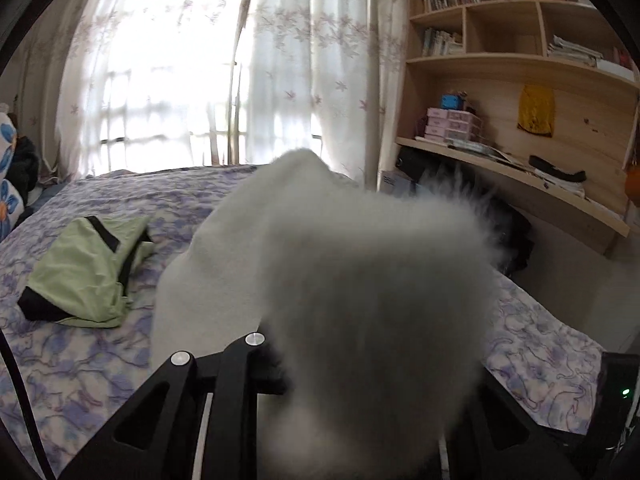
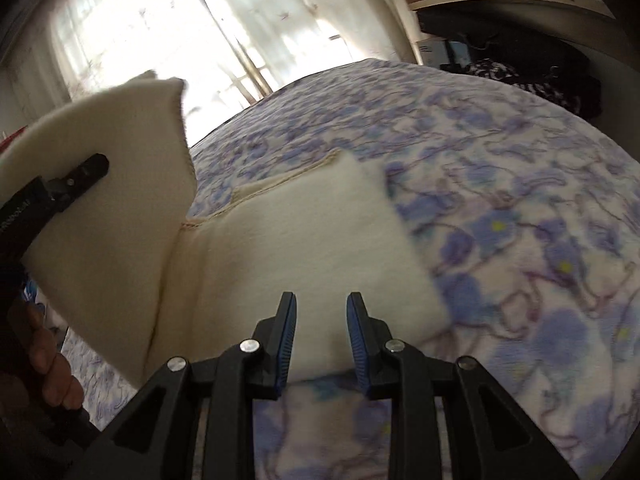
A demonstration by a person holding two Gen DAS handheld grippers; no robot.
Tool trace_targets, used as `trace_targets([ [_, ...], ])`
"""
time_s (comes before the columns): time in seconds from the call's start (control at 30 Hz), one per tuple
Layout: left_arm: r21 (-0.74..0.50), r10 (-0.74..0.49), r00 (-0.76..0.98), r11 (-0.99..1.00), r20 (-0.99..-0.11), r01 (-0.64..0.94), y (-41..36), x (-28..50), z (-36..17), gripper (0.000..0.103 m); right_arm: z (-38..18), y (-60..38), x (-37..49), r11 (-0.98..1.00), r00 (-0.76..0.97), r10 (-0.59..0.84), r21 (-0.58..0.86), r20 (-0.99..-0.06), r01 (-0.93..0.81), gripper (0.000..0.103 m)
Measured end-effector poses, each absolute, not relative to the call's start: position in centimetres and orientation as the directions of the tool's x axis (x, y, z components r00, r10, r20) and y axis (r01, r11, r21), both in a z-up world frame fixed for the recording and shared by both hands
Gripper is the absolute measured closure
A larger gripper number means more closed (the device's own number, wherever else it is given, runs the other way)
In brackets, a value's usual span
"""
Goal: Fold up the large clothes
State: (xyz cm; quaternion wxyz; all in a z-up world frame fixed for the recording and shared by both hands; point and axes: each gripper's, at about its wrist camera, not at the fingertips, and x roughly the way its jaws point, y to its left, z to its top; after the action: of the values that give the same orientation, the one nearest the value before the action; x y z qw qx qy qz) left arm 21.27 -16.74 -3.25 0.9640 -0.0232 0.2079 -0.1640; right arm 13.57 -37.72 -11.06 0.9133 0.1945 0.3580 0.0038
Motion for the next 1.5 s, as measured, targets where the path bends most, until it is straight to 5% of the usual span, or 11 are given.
trace_targets([
  [0.17,-0.069,-0.341,0.737,0.925,-0.583,0.373,-24.9,24.1,-11.1,0.083,-12.2,-40.9,12.9,0.908,0.736,0.095,0.361,-0.67,0.211,0.077],
  [0.33,0.051,-0.273,0.75,0.925,-0.602,0.378,-27.6,23.5,-14.1,0.079,-13.0,-41.6,12.3,0.896,0.723,0.118,0.386,-0.681,0.218,0.077],
  [0.37,0.031,-0.285,0.738,0.923,-0.611,0.383,-27.5,23.7,-14.0,0.073,-13.2,-41.6,12.2,0.896,0.719,0.123,0.387,-0.684,0.215,0.077],
  [0.5,-0.085,-0.392,0.647,0.888,-0.654,0.452,-26.4,23.8,-13.4,0.023,-13.4,-42.0,12.1,0.895,0.71,0.137,0.394,-0.691,0.211,0.077],
  [0.83,-0.267,-0.507,0.575,0.851,-0.642,0.453,-19.0,19.5,-7.6,0.018,-11.0,-42.8,11.3,0.902,0.722,0.127,0.382,-0.68,0.201,0.067],
  [1.1,-0.193,-0.313,0.647,0.948,-0.695,0.251,-8.6,21.0,-6.2,0.016,-3.9,-40.7,14.1,0.917,0.757,0.242,0.399,-0.607,0.026,0.055],
  [1.37,-0.27,-0.291,0.528,0.956,-0.798,0.118,-3.8,25.2,-10.9,0.016,-6.2,-36.3,24.3,0.927,0.464,0.34,0.374,-0.818,-0.019,0.053],
  [1.5,-0.295,-0.305,0.518,0.95,-0.799,0.105,-3.4,26.3,-11.3,0.016,-8.9,-36.4,26.7,0.923,0.388,0.36,0.384,-0.848,-0.017,0.085],
])
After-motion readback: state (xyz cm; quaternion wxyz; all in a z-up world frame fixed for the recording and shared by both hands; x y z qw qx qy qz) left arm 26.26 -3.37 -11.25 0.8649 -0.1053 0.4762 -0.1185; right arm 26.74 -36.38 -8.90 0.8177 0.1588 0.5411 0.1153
